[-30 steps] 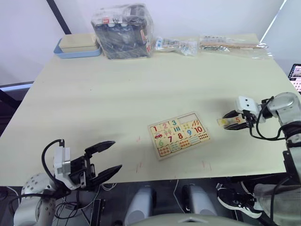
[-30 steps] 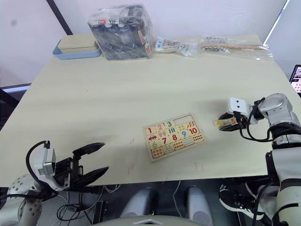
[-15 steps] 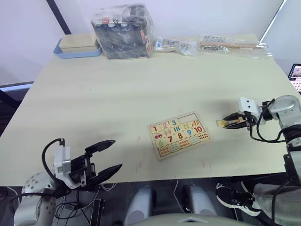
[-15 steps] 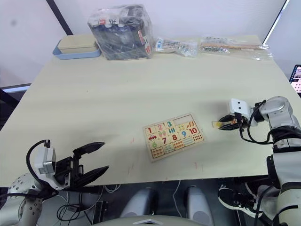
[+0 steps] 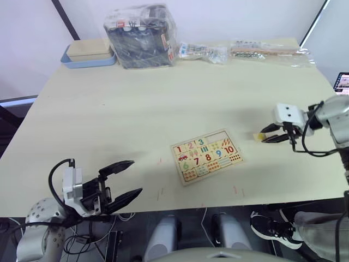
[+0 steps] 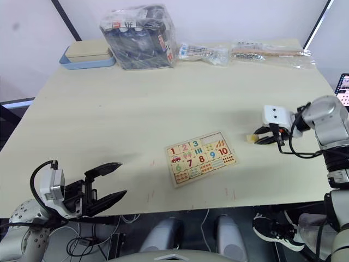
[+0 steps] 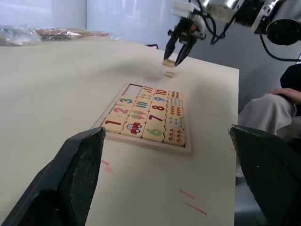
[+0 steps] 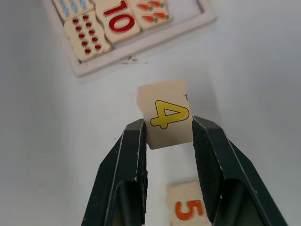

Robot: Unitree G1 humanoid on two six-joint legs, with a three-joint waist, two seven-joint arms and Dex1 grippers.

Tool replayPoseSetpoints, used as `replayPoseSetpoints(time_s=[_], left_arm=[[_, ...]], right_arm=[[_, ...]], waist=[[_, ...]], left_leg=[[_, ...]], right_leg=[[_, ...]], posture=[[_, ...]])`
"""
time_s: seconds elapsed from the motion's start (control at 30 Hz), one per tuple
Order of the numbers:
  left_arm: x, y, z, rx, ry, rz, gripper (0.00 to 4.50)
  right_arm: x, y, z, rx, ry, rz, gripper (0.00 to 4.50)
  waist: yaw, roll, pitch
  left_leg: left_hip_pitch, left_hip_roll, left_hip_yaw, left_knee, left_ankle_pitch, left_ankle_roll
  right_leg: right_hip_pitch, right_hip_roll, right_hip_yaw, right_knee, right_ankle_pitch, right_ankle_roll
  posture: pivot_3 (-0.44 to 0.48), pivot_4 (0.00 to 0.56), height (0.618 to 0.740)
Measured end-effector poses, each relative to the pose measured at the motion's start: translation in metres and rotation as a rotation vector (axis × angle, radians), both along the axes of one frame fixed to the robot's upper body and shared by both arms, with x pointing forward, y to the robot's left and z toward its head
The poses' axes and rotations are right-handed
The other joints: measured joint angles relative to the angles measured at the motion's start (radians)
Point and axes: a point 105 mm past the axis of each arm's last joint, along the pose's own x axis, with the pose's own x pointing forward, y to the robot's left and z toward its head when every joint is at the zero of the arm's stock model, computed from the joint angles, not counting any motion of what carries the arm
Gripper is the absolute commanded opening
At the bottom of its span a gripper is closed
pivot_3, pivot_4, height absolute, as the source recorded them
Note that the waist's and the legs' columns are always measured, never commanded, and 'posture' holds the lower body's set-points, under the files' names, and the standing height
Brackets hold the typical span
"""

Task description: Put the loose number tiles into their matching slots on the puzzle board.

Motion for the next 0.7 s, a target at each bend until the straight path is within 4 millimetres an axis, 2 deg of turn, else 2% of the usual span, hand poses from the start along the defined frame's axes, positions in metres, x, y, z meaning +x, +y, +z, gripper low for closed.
replayPoseSetpoints(time_s=[0.1,0.13,0.23,0.33,0.47,0.7], left_arm=[[0.003,-0.005,0.009,0.001,-0.017,-0.007,4.50],[0.004,-0.007,0.012,0.004,-0.027,-0.011,4.50],[0.005,-0.007,0.014,-0.001,-0.023,-0.004,4.50],[0.006,-0.008,0.015,-0.002,-0.024,0.000,4.50],[0.004,-0.010,0.015,-0.003,-0.021,0.003,4.50],[0.001,-0.010,0.013,-0.011,-0.010,0.028,4.50]], right_arm=[[-0.009,0.042,0.028,-0.068,-0.006,0.056,0.85],[-0.011,0.049,0.032,-0.087,-0.013,0.068,0.85],[-0.010,0.061,0.034,-0.127,-0.014,0.070,0.85],[-0.005,0.085,0.034,-0.157,-0.027,0.106,0.85],[0.002,0.090,0.028,-0.220,-0.045,0.114,0.85],[0.019,0.106,-0.003,-0.296,-0.037,0.129,0.85]], waist=[[0.004,0.000,0.000],[0.008,-0.001,-0.001],[0.012,-0.002,-0.001],[0.005,-0.003,-0.002],[0.008,-0.004,-0.002],[0.006,-0.004,-0.002]], left_leg=[[-0.001,0.000,-0.002,0.000,0.000,0.000],[-0.001,0.000,-0.004,0.000,0.000,0.000],[-0.005,-0.002,-0.006,0.001,0.000,0.000],[-0.010,-0.003,-0.005,0.001,0.002,-0.004],[-0.017,-0.003,-0.007,0.001,0.003,-0.005],[-0.017,-0.003,-0.007,0.000,0.003,-0.005]], right_leg=[[0.000,0.000,-0.003,0.000,0.000,0.000],[0.000,-0.001,-0.005,-0.001,0.000,0.000],[0.000,0.000,-0.007,-0.004,0.000,0.000],[-0.006,-0.001,-0.006,-0.005,0.001,0.001],[-0.011,-0.002,-0.008,-0.005,0.001,0.001],[-0.012,-0.002,-0.008,-0.006,0.001,0.001]], posture=[[0.000,0.150,0.740],[0.000,0.150,0.740],[0.000,0.150,0.740],[0.000,0.150,0.740],[0.000,0.150,0.740],[0.000,0.150,0.740]])
